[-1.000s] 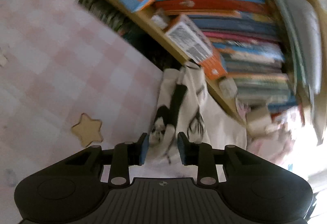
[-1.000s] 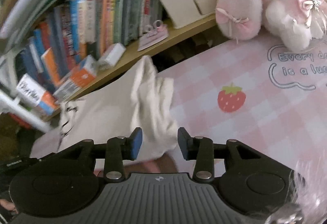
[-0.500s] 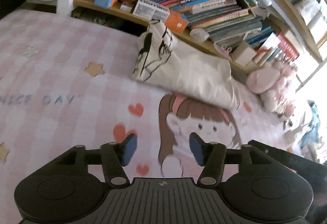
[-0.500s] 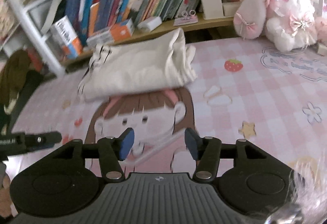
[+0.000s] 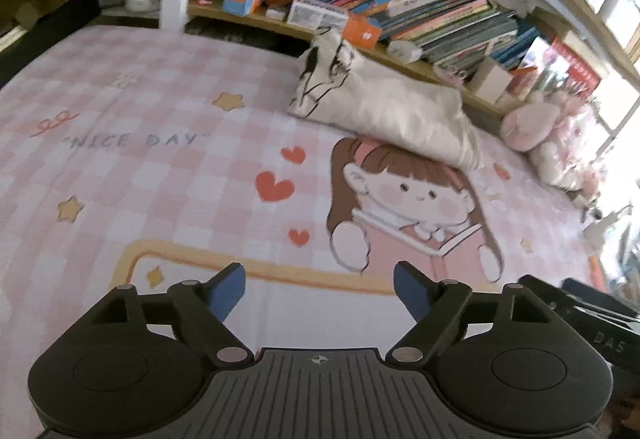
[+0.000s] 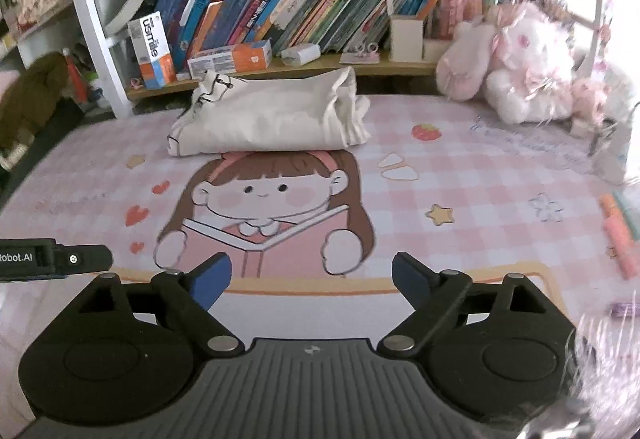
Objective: Fold clothes
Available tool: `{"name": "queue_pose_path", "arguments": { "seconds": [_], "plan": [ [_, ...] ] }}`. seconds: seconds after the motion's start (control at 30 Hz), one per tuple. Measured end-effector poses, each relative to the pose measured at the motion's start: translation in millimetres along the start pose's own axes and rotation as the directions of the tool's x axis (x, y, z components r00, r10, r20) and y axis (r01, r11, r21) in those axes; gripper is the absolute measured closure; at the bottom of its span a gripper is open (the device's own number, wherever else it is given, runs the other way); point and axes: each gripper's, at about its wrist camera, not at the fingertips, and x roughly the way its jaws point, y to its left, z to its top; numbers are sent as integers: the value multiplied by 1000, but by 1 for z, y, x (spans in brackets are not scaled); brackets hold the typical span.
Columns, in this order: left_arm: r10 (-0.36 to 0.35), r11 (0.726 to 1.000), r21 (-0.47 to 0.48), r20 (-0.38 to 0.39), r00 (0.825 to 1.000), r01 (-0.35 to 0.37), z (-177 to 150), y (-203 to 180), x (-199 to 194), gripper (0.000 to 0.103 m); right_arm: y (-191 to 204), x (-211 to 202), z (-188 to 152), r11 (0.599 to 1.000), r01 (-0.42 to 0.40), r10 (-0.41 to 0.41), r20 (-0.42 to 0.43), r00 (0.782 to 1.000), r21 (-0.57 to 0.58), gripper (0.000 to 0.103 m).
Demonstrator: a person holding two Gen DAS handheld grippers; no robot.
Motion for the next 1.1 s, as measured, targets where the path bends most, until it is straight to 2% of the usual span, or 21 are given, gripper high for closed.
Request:
{"name": "queue_pose_path", "arguments": {
  "seconds": [0.13,0.27,0.77,0.87,1.1],
  "plan": [
    [43,999,31,19,999,-43,-11,-13,-2,20,6,-5,-6,998,34,-33,22,999,-46,5],
    [44,997,61,33,998,-46,-15,-22,-4,20,6,-8,-8,998,48,-47,26,999,-43,2],
    [57,990,125,83,995,-67,-18,-39,-14,19,2,-16,-12,999,35,-34,25,999,-33,1],
    [67,985,152,106,992,-82,-19,-44,-16,11,1,-16,-12,999,33,-32,27,999,-30,1],
    [58,975,203,171,984,-93,-20,-54,-25,7,-1,-14,-11,999,28,-27,21,999,-22,1]
  ]
}}
